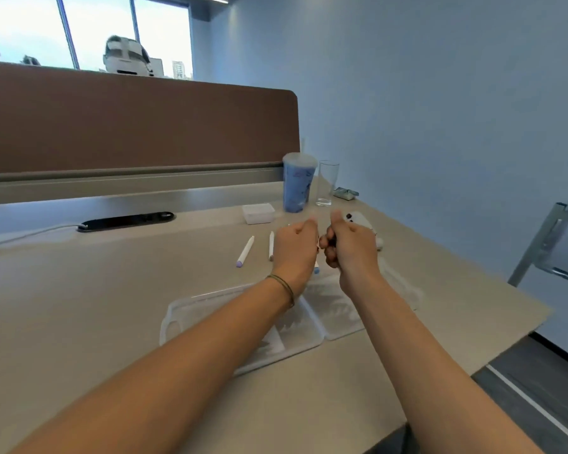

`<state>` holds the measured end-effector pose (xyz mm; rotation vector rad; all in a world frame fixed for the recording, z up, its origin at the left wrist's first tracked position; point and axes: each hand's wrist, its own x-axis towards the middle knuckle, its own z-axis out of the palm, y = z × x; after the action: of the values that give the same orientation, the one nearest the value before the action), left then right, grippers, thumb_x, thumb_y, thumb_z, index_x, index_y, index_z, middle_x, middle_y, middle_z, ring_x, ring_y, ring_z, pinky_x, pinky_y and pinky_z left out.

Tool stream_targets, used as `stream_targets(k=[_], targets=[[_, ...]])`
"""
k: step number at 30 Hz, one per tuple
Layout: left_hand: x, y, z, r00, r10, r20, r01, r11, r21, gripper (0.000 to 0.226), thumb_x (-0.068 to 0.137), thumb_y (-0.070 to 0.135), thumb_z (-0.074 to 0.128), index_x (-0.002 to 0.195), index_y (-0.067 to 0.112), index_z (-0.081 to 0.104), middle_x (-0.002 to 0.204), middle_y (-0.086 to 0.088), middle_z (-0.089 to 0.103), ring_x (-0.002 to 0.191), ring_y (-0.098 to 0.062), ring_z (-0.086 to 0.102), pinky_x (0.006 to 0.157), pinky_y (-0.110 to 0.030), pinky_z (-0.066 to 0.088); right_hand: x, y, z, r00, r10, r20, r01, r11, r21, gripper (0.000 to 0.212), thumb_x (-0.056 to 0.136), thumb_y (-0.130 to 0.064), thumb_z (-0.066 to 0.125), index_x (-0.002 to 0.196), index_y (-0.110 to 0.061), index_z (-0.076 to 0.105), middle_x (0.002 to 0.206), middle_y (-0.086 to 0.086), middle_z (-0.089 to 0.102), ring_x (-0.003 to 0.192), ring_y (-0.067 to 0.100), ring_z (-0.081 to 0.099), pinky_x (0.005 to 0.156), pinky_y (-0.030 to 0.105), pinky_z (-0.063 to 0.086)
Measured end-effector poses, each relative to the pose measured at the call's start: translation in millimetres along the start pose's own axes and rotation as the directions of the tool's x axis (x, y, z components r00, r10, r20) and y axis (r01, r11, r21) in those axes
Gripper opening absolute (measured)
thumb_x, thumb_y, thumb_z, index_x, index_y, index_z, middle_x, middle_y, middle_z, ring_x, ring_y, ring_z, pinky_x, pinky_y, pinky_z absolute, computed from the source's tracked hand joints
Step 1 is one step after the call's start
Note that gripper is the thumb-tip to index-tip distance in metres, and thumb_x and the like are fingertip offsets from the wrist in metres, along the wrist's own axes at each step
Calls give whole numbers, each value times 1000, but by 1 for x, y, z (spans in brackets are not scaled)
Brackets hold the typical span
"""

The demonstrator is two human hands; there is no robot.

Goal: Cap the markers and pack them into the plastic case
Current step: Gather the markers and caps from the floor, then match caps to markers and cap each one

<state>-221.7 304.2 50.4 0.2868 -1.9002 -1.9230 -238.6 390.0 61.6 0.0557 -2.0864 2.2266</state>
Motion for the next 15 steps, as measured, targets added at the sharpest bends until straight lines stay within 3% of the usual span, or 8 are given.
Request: stream_targets(k=[3,9,12,15], targets=[[30,-12,-17,995,-88,-51,88,996,-8,49,99,32,51,54,14,47,52,-4,49,43,-15,41,48,-24,34,18,4,28,998,62,22,-63,998,31,52,102,-44,55,61,-14,55,50,1,53,36,12,39,37,20,32],[75,-25,-49,976,-149,-160,147,989,-26,57,99,50,51,54,14,50,48,0,46,41,-15,37,49,-26,32,52,19,70,967,231,110,-243,963,114,59,103,-52,46,56,-17,45,44,0,38,34,12,27,39,21,21],[81,-34,-58,958,-223,-178,221,975,-30,63,101,54,40,54,13,47,47,-2,43,39,-15,37,45,-24,31,64,28,85,943,292,156,-316,936,153,56,105,-43,41,56,-16,44,45,2,36,35,14,26,39,22,20],[83,-42,-61,939,-312,-145,306,950,-59,57,103,45,34,59,13,52,50,-4,46,37,-16,38,44,-21,31,73,36,98,926,331,181,-356,925,131,48,105,-29,42,60,-15,46,49,4,44,38,15,33,42,24,28]])
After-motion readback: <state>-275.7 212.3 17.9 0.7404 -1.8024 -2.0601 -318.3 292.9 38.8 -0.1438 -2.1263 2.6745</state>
